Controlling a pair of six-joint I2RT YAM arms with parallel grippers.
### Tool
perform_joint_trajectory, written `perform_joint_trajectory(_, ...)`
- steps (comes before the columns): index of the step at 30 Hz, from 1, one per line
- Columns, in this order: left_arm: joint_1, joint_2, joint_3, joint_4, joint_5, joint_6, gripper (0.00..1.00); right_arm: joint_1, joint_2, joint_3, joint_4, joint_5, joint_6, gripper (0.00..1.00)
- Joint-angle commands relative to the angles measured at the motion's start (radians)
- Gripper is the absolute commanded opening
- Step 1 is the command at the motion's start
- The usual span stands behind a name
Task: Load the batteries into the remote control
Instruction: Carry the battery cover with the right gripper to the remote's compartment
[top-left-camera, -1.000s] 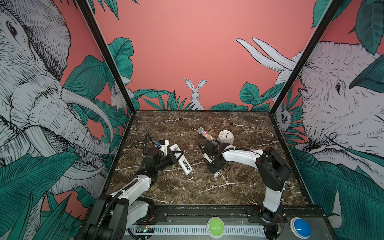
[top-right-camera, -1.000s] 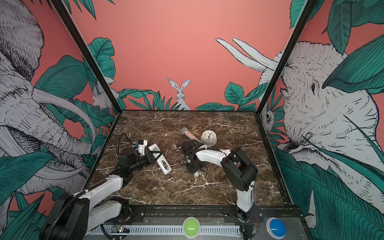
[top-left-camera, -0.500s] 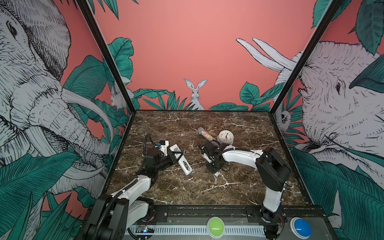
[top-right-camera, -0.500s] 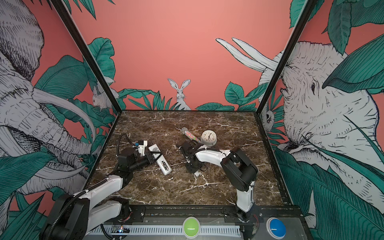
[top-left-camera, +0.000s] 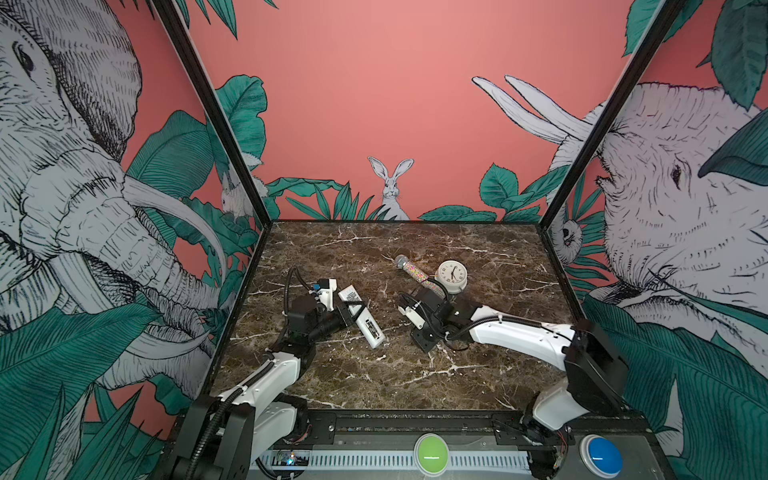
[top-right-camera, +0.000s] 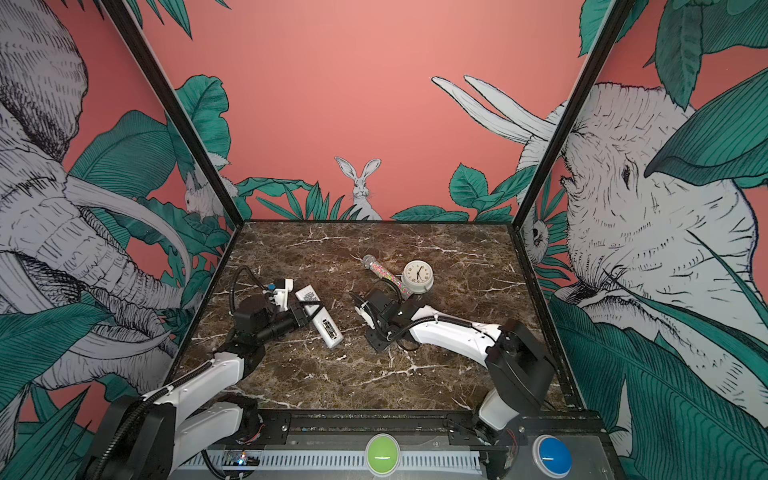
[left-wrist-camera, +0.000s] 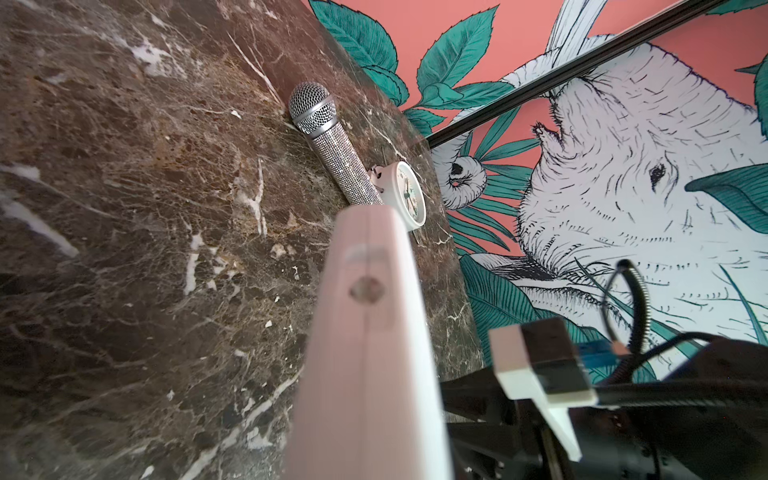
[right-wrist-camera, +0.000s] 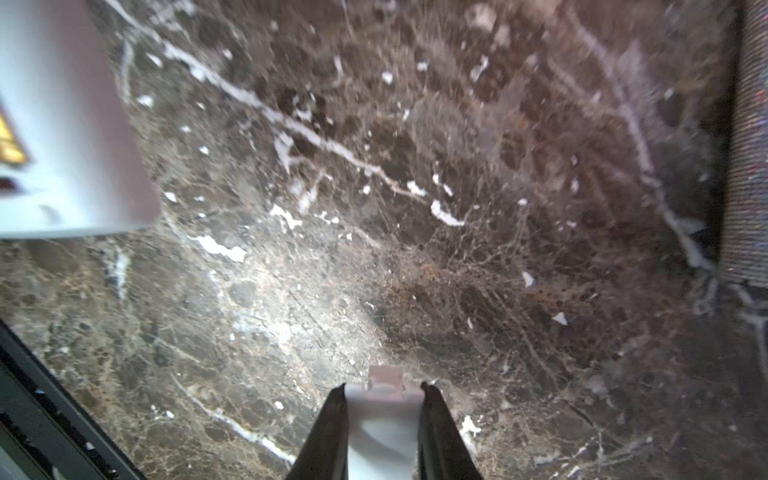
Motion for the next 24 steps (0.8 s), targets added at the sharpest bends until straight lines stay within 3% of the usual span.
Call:
perform_joint_trajectory(1, 0.002, -0.028, -0.009, 0.053, -0.001, 0.011, 0.0, 0.02, -0.069, -0.024, 0.1, 0.013, -0.003, 0.14)
perform_joint_trajectory(24, 0.002, -0.05, -0.026, 0.069, -0.023, 0.015, 0.0, 0.081, -0.194, -0.037, 0.291, 0.003, 0.027, 0.06)
